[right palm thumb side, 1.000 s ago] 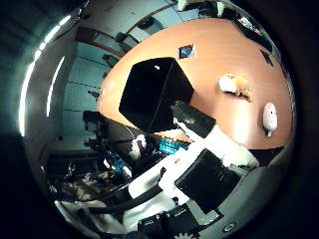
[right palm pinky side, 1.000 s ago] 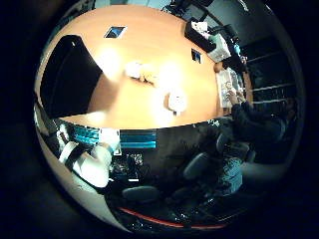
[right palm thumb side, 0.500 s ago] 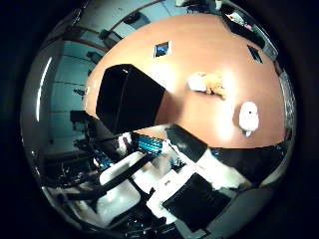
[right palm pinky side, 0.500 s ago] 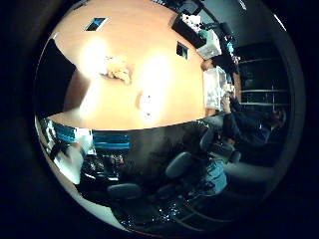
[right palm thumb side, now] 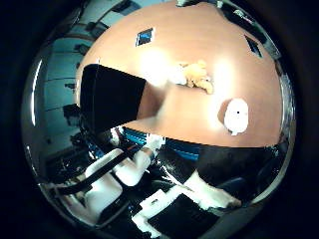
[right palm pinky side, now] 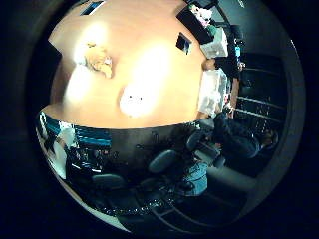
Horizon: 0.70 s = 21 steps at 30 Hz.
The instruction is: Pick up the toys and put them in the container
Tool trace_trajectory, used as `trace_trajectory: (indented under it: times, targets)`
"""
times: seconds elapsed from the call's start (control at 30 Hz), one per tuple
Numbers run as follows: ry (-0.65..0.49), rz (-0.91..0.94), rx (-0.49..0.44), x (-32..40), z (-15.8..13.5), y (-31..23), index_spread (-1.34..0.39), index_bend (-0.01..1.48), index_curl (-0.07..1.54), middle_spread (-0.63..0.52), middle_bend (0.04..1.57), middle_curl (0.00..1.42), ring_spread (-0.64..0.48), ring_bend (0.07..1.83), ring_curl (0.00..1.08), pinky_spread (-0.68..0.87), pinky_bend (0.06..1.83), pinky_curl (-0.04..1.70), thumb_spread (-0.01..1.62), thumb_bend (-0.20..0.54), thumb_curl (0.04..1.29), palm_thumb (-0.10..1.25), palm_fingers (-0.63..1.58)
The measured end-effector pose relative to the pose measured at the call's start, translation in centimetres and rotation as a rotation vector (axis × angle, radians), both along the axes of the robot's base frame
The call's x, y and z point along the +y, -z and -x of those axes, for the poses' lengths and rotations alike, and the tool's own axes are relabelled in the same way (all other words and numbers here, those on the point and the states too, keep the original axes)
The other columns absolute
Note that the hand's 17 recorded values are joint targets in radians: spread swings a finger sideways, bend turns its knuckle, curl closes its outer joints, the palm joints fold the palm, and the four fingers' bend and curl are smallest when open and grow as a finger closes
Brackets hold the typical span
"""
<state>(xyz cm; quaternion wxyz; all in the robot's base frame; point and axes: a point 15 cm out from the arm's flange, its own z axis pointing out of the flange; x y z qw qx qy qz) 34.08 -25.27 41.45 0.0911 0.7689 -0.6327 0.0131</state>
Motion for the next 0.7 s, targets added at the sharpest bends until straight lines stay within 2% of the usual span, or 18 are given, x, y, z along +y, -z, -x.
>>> trace_trajectory:
  times: [0.53, 0.7]
  targets:
    - [0.024, -0.013, 0.020, 2.1, -7.2, 7.3, -0.33, 0.16, 0.27, 0.03, 0.20, 0.32, 0.19, 0.25, 0.25, 0.37, 0.37, 0.30, 1.05, -0.024, 0.27, 0.49, 0.08]
    - [0.045, -0.010, 0.001, 1.6, -9.2, 9.6, -0.32, 0.16, 0.27, 0.04, 0.20, 0.32, 0.19, 0.24, 0.26, 0.37, 0.36, 0.30, 1.04, -0.024, 0.27, 0.49, 0.08]
